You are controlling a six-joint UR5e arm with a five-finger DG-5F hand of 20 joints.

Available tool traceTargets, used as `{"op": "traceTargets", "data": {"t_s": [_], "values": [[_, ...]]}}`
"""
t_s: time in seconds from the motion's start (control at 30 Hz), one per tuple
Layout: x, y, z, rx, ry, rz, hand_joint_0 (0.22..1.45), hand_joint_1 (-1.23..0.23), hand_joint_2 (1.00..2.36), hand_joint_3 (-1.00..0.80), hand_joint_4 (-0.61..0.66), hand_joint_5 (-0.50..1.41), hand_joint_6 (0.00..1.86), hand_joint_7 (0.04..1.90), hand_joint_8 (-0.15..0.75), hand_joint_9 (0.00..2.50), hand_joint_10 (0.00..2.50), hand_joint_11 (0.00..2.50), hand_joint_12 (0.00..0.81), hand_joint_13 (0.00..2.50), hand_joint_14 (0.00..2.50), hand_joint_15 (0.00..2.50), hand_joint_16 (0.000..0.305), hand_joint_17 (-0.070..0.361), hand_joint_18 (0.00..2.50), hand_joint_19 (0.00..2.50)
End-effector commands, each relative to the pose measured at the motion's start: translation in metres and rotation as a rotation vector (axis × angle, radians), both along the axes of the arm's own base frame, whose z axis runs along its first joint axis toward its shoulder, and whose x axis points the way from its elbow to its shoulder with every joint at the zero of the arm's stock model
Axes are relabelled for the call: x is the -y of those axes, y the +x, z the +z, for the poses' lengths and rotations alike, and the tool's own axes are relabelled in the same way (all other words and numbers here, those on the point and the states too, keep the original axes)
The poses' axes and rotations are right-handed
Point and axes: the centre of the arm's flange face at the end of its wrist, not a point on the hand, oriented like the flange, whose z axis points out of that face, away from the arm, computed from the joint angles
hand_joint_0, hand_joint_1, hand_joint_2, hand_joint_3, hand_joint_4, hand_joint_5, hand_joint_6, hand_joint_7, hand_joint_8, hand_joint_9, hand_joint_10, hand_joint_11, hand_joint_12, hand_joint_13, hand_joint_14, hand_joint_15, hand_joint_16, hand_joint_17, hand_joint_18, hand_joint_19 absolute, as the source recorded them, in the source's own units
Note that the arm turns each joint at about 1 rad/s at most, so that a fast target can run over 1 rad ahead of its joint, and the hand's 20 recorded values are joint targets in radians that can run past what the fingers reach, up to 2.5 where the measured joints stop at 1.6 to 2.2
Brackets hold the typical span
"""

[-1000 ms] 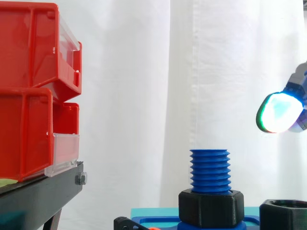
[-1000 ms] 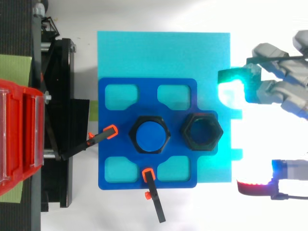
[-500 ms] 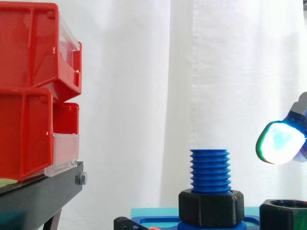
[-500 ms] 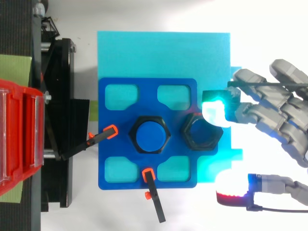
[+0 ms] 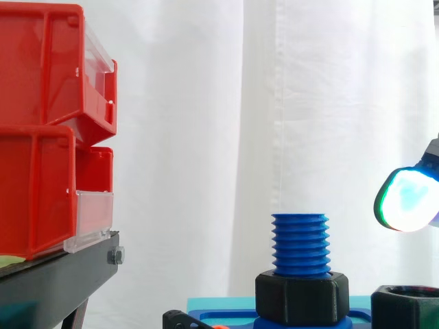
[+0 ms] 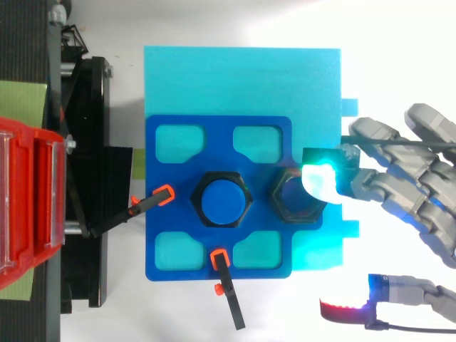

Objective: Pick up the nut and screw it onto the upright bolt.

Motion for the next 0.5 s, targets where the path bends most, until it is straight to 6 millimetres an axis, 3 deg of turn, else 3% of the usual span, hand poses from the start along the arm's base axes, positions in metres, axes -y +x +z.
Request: {"op": "traceTargets", "data": {"t_s": [0.0,0.23,0.47], "values": [[0.0,0.0,0.0,0.001,0.0,0.002,0.42,-0.63,1.0,-0.5,0.21,-0.24,0.5,0.77,0.264,0.4,0.0,0.0,0.267,0.51,0.0,0.0,0.028,0.064,0.3,0.0],[-0.001,0.0,0.0,-0.001,-0.009,0.009,0.42,-0.62,1.0,-0.5,0.21,-0.24,0.5,0.77,0.264,0.41,0.0,0.0,0.269,0.52,0.0,0.0,0.029,0.065,0.31,0.0],[0.001,0.007,-0.027,-0.036,-0.031,0.0,0.42,-0.62,1.0,-0.5,0.21,-0.24,0.5,0.77,0.265,0.41,0.0,0.0,0.272,0.52,0.0,0.0,0.03,0.067,0.32,0.0]]}}
